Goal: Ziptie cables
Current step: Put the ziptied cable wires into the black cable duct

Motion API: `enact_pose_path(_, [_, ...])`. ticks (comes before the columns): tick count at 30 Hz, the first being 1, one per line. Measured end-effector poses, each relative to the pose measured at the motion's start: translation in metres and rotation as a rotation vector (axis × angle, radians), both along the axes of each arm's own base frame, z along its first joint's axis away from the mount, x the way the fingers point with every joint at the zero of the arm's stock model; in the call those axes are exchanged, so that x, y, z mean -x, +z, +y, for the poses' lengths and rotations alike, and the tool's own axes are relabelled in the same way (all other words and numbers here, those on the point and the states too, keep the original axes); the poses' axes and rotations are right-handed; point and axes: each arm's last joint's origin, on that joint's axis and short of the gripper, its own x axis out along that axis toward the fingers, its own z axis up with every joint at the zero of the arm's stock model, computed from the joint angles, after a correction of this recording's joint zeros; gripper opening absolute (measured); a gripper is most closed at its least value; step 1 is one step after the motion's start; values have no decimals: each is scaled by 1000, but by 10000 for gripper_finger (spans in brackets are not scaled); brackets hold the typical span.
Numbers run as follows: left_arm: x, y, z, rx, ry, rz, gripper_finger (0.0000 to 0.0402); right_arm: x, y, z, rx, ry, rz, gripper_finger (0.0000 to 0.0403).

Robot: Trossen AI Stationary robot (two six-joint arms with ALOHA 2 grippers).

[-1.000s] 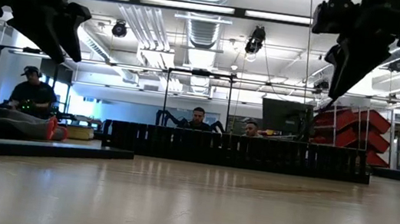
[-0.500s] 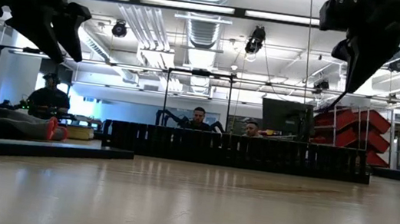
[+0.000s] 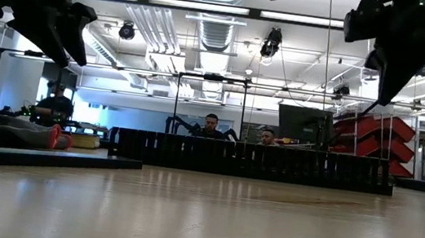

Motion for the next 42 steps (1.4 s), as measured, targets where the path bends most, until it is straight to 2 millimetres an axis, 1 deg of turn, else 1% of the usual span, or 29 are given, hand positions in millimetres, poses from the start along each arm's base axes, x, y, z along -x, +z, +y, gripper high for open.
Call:
enact_pose_path(4, [-2,1,0,6,0,-29,214,2,-5,0,-26,-166,4,0])
enact_pose_path(6, [-9,6,-1,17,0,-114,212,3,-10,0,-37,-244,5,0])
enact_pose_path(9, [-22,17,-2,-15,-33,-278,213,5,-19,0,-48,-326,12,0])
enact_pose_path(12, [-27,24,-3,-34,-57,-358,218,6,-29,2,-90,-407,11,0])
enact_pose_path(14, [-28,25,-3,-31,-54,-366,222,5,-32,3,-114,-426,-7,0])
enact_pose_path(17, [-28,24,-2,-21,-35,-369,228,2,-32,6,-123,-447,-51,0])
enact_pose_path(22, [-28,24,3,-6,12,-379,238,-2,-34,15,-170,-556,-81,0])
enact_pose_path(26, [-28,23,5,4,38,-383,244,-3,-42,25,-160,-614,-51,0])
enact_pose_path(29, [-28,20,6,4,40,-372,247,-7,-54,30,-124,-678,-13,0])
enact_pose_path(33, [-27,15,7,1,43,-357,247,-13,-69,34,-98,-743,37,0])
enact_pose_path(36, [-28,15,7,0,47,-362,243,-16,-77,35,-86,-766,75,0])
enact_pose_path(39, [-28,17,8,-3,46,-375,237,-18,-82,36,-78,-767,91,0])
enact_pose_path(42, [-29,18,8,-12,38,-384,231,-18,-82,36,-78,-767,90,0])
